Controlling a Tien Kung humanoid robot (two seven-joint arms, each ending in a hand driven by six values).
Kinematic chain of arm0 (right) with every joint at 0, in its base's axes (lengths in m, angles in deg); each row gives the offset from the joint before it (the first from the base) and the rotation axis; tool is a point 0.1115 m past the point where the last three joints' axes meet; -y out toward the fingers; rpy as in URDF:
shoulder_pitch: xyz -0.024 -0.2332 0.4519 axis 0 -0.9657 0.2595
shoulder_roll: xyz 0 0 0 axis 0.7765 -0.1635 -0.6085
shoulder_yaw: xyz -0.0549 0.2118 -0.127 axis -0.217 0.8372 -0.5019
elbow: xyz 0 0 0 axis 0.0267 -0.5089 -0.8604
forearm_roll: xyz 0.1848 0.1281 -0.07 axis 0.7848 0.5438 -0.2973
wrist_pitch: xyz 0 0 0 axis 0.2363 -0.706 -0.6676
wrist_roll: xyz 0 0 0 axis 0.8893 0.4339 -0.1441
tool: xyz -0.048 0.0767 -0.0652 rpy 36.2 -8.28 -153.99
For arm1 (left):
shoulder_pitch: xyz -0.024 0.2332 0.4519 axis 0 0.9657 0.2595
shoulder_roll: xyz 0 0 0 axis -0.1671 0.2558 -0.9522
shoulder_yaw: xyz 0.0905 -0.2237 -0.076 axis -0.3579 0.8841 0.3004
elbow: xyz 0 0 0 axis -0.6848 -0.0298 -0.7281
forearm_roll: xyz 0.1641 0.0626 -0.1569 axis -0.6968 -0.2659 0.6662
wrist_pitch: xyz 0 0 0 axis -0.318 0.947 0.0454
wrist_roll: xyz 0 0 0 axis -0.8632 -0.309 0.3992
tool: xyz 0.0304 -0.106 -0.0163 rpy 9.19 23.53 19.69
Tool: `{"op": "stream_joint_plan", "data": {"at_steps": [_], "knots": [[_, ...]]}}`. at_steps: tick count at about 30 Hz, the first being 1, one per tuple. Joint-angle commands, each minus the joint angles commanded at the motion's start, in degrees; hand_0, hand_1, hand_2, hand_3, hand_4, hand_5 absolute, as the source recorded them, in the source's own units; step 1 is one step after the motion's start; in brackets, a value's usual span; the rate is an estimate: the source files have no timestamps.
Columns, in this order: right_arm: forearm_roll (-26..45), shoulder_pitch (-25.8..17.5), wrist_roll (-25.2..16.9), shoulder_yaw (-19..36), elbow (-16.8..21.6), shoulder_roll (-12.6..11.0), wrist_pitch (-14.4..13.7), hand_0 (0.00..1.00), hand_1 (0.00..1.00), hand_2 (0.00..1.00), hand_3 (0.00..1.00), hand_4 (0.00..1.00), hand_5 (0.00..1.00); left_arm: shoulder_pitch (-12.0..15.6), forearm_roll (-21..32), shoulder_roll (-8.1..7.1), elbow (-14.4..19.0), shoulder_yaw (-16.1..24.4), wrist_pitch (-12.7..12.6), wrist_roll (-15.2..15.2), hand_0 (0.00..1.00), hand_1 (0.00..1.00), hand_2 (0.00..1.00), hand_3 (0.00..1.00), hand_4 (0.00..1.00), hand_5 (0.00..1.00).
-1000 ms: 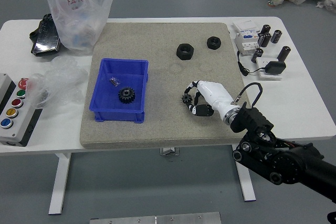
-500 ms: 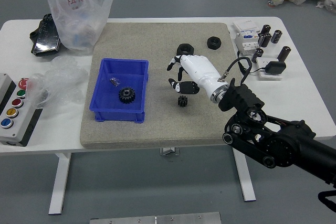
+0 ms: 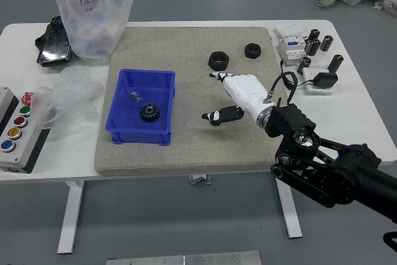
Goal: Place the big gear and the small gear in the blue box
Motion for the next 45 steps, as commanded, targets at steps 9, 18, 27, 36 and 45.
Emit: {"op": "stream_joint_plan", "data": {"at_steps": [9, 18, 27, 36, 45], "knots": [[1.0, 0.3, 0.7, -4.8, -3.6, 0.5, -0.9, 0.311, 0.492, 0.636, 0.664, 0.832, 0.319, 0.1, -0.3, -0.04, 0.0, 0.2, 0.0, -0.1, 0.722, 0.6, 0.569, 0.701, 0.713, 0.57], [2.8, 1.4, -0.5, -8.6, -8.6, 2.4, -2.7, 0.291, 0.47, 0.598, 0.644, 0.784, 0.304, 0.0, -0.5, 0.0, 0.0, 0.2, 0.1, 0.0, 0.721, 0.603, 0.568, 0.7, 0.715, 0.57], [4.8, 2.0, -1.7, -10.0, -11.1, 3.7, -3.7, 0.264, 0.425, 0.474, 0.629, 0.655, 0.252, -0.1, -0.2, 0.07, 0.0, -0.1, 0.2, 0.1, 0.721, 0.602, 0.568, 0.701, 0.717, 0.572], [5.8, 2.0, -3.1, -9.8, -11.4, 3.7, -5.6, 0.252, 0.415, 0.399, 0.593, 0.576, 0.135, 0.0, 0.3, 0.07, 0.0, -0.7, 0.1, 0.3, 0.72, 0.602, 0.569, 0.702, 0.718, 0.573], [6.6, 1.7, -3.5, -10.2, -11.8, 3.8, -6.1, 0.263, 0.432, 0.35, 0.46, 0.519, 0.109, 0.0, 0.6, 0.08, 0.0, -0.9, 0.0, 0.4, 0.719, 0.602, 0.568, 0.704, 0.718, 0.572]]}}
